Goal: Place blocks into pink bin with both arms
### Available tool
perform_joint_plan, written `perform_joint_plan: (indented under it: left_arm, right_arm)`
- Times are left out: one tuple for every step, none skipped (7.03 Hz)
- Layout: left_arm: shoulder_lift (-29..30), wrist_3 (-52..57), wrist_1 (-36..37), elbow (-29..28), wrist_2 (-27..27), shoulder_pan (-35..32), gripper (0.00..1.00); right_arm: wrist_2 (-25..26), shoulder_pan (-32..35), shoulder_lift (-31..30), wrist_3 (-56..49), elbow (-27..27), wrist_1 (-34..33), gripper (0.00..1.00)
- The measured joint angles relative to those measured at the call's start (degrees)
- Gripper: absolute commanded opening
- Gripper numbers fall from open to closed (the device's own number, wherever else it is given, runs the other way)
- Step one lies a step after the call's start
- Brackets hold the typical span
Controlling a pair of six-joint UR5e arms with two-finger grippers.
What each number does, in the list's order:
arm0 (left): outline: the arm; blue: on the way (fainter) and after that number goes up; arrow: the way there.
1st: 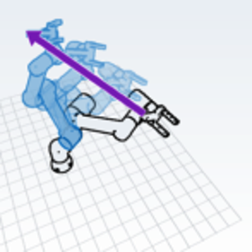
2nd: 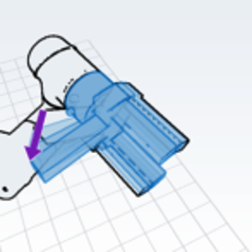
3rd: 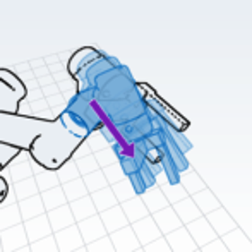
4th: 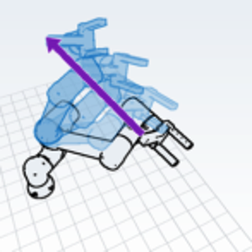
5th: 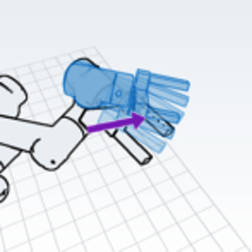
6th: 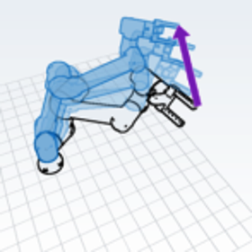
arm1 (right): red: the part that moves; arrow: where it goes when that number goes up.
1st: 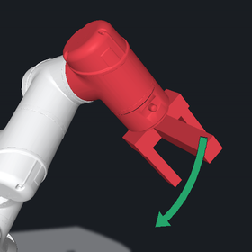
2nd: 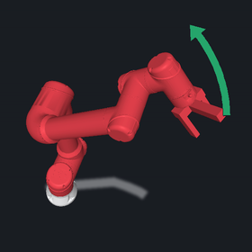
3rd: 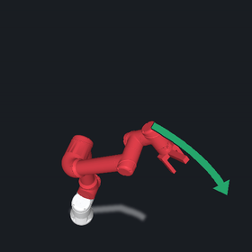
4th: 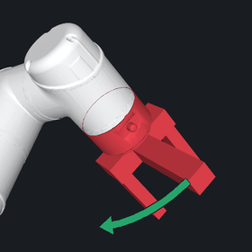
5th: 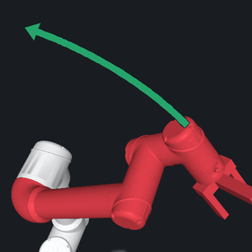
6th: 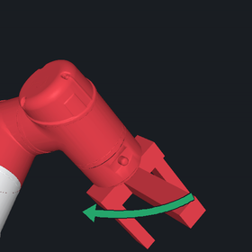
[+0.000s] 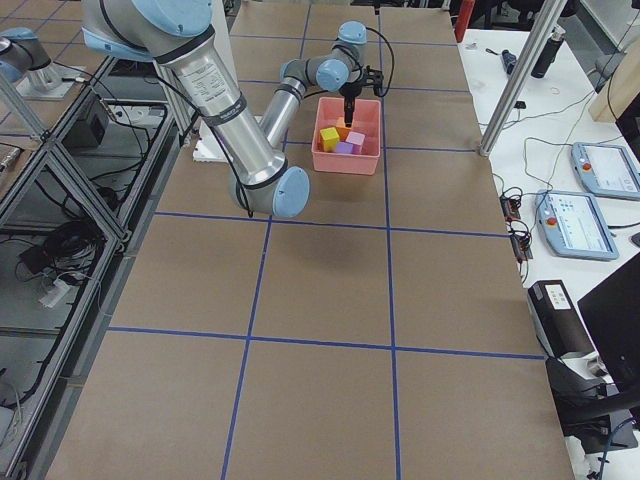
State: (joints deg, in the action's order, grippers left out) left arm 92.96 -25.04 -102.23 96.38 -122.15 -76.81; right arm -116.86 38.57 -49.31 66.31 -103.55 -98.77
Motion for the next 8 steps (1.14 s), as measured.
perform_joint_plan:
  left_arm:
    - [0.0, 4.1, 0.2, -0.7, 0.0, -0.6, 1.00]
    - [0.0, 8.7, 0.5, -1.3, -0.1, -1.6, 1.00]
    - [0.0, 12.8, 1.5, -1.6, -0.4, -3.1, 1.00]
    - [0.1, 17.8, 4.1, -1.8, -1.2, -5.1, 1.00]
    - [0.2, 23.9, 7.3, -1.8, -2.7, -7.4, 1.00]
    - [0.2, 27.9, 9.6, -1.9, -4.6, -9.2, 1.00]
    - [0.0, 29.8, 10.8, -1.9, -6.5, -10.1, 1.00]
    - [-0.5, 30.4, 11.2, -2.0, -7.8, -10.6, 1.00]
  right_arm:
    - [-1.5, 4.2, -2.8, -4.1, -0.2, -0.1, 1.00]
    - [-2.7, 8.4, -6.2, -10.5, -0.3, -0.1, 1.00]
    - [-4.9, 13.2, -10.1, -18.3, -0.3, 0.0, 1.00]
    - [-7.6, 18.3, -14.6, -27.0, -0.2, 0.3, 1.00]
    - [-9.6, 23.7, -18.8, -36.9, 0.3, 0.3, 1.00]
    - [-12.1, 28.7, -22.0, -45.5, 1.7, 0.3, 1.00]
    - [-15.9, 33.9, -24.9, -53.8, 4.2, 0.3, 1.00]
    - [-18.6, 38.6, -28.0, -61.6, 6.5, 0.3, 1.00]
